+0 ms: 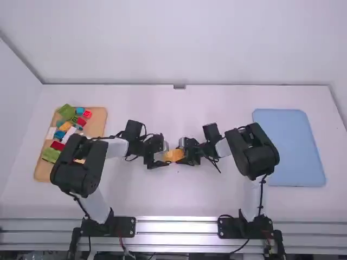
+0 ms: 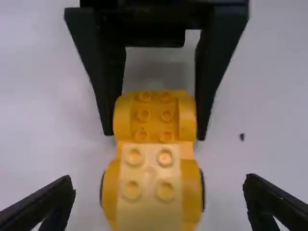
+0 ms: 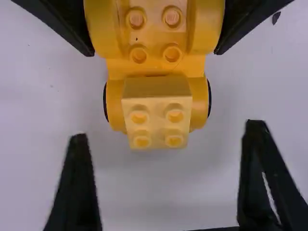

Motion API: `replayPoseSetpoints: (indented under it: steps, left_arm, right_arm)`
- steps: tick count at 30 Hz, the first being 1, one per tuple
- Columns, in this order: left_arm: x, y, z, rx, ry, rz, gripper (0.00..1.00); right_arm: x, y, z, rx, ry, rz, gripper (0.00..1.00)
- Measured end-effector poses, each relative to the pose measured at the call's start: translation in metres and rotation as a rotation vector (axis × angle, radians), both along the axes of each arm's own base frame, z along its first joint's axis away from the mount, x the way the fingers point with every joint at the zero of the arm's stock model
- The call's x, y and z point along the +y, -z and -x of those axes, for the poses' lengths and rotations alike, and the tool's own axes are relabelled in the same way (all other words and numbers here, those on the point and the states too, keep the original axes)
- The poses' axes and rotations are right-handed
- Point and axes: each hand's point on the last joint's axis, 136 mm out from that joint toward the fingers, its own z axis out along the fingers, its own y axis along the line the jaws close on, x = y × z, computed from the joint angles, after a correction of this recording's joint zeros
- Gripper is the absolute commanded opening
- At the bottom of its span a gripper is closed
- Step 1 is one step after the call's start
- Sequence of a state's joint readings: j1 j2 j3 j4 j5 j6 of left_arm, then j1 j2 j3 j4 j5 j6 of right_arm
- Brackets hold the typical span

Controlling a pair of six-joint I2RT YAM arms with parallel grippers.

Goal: Assemble lego blocks to make yellow taxi

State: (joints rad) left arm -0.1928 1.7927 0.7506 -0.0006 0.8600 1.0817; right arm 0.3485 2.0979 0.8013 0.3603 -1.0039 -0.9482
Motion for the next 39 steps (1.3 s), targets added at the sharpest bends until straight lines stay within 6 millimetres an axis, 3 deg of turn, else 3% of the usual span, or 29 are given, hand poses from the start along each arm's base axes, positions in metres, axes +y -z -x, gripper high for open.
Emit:
replayPoseSetpoints:
  steps: [3,4,5,7,12,21,39]
  left_arm:
    - [0.001,-0.02,-0.005,-0.012,-0.003,0.022,0.2]
    - [0.001,-0.022,-0.007,-0.017,-0.004,0.024,0.17]
    - [0.0,-0.03,-0.012,-0.041,-0.004,0.033,0.02]
    - [-0.001,-0.039,-0.017,-0.069,0.001,0.044,0.02]
    - [-0.006,-0.038,-0.013,-0.059,0.015,0.045,0.02]
    - [-0.007,-0.007,-0.002,0.044,0.016,0.031,0.02]
    - [-0.016,0.0,-0.005,0.094,0.011,0.096,0.02]
  right_arm:
    - [0.0,0.0,0.0,-0.001,0.0,0.0,0.54]
    - [0.0,0.0,0.0,-0.001,0.0,0.0,0.54]
    - [0.0,0.0,0.0,-0.001,-0.001,0.0,0.54]
    - [0.0,0.0,0.0,0.0,0.0,0.0,0.54]
    - [0.0,0.0,0.0,-0.001,0.0,0.0,0.54]
    - [0.0,0.0,0.0,-0.001,0.0,0.0,0.54]
    - [0.0,0.0,-0.001,-0.021,-0.006,0.003,0.54]
